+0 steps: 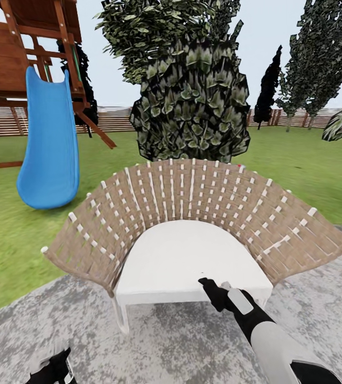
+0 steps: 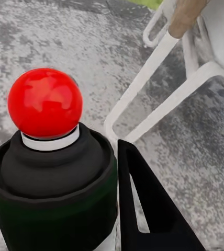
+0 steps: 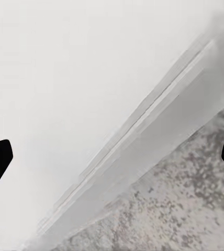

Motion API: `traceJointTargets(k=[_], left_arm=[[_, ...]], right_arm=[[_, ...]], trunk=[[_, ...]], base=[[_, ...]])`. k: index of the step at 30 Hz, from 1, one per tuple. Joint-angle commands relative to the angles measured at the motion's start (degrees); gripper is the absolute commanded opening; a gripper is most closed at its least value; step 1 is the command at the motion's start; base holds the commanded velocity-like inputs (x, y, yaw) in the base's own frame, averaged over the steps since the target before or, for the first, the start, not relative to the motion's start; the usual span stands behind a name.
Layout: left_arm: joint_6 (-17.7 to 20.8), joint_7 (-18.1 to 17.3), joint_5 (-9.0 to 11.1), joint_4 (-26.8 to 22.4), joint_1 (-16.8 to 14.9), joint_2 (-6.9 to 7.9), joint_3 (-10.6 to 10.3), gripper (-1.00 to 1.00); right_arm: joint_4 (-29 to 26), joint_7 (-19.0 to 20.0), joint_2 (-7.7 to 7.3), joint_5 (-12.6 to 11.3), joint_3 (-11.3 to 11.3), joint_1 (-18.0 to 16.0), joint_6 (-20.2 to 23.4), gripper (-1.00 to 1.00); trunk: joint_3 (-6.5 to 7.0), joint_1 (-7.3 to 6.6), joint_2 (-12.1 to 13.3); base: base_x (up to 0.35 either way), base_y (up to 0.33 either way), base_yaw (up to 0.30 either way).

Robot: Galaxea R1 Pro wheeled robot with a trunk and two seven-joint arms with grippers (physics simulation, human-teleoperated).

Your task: Pick up the pesticide atomizer in the garden and spray insectifuge to fully cover both potted plants in the garden.

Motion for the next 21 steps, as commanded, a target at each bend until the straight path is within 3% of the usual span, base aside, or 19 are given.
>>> traceJointTargets(k=[1,3,4,5,7,8,9,10,11,12,13,15,18,21], left_arm=[[0.05,-0.04,-0.06,-0.24,0.0,-0.02,-0.08,-1.0],[0.1,-0.41,-0.09,-0.5,-0.02,-0.02,-0.17,-1.0],[0.16,-0.47,-0.09,-0.8,-0.01,-0.01,-0.18,-1.0],[0.31,-0.5,-0.13,-1.0,-0.02,-0.01,-0.23,-1.0],[0.67,-0.59,-0.16,-1.25,-0.02,-0.01,-0.32,-1.0],[0.73,-0.63,-0.15,-2.36,-0.01,-0.02,-2.52,-1.0],[1.39,-0.57,0.0,-3.46,-0.02,-0.03,-4.56,-1.0],[2.73,-0.51,-0.04,-4.15,-0.02,-0.23,-5.78,-1.0],[4.63,-0.26,-0.57,-7.63,-0.14,-0.66,-15.8,-1.0],[4.74,-0.18,-0.58,-7.72,-0.22,-0.69,-17.02,-1.0],[4.57,0.04,-0.55,-7.24,-0.34,-0.71,-18.23,-1.0],[4.42,0.07,-0.6,-7.24,-0.35,-0.72,-18.3,-1.0],[4.91,0.09,-0.54,-8.01,-0.46,-1.46,-18.42,-1.0],[7.59,1.27,-1.42,-8.15,-3.53,-3.43,-18.84,-1.0]], right_arm=[[-2.42,-0.03,-0.01,0.72,1.72,0.17,0.36,1.0],[-11.99,-0.06,-0.42,4.67,10.1,3.1,0.68,1.0],[-16.87,-0.09,-1.31,6.1,12.94,5.93,0.95,1.0],[-21.58,-0.18,-2.39,7.08,15.07,9.07,1.35,1.0],[-32.39,-0.24,-5.47,11.64,22.06,17.04,2.75,1.0],[-44.69,-0.18,-12.43,16.13,29.6,25.17,3.31,1.0],[-51.47,-0.42,-17.78,17.02,33.03,28.73,3.01,1.0],[-54.61,-0.55,-21.05,17.27,34.18,30.35,2.89,1.0],[-58.5,-1.13,-26.03,17.79,30.8,31.47,3.28,1.0],[-58.82,-1.15,-26.5,17.84,30.29,31.48,3.32,1.0],[-59.11,-1.22,-29.83,18.08,30.12,31.71,6.0,1.0],[-59.25,-1.12,-32.48,18.33,30.24,32.33,6.35,1.0],[-59.71,-1.02,-33.6,18.44,29.68,32.55,6.06,1.0],[-59.97,0.02,-36.07,18.42,29.58,32.55,6.41,1.0]], trunk=[[0.0,0.0,0.0],[0.0,0.0,0.0],[0.0,0.0,0.0],[0.0,0.0,0.0],[0.05,0.0,0.0],[0.1,0.0,0.0],[0.15,0.0,0.0],[0.2,0.0,0.0],[0.25,0.0,0.0],[0.29,0.0,0.0],[0.33,0.0,0.0],[0.42,0.0,0.0],[0.52,0.0,0.0],[0.62,0.0,0.0]], base=[[-0.285,-0.134,0.0],[-0.311,-0.097,0.0],[-0.323,-0.038,0.0],[-0.327,-0.019,0.0],[-0.332,-0.006,-0.089],[-0.057,0.0,-0.237],[-0.019,0.0,-0.25],[-0.008,0.0,-0.253],[0.0,0.0,-0.26],[0.0,0.0,-0.262],[0.0,0.0,-0.265],[0.0,0.0,-0.266],[0.0,0.0,-0.272],[0.0,0.0,-0.276]])
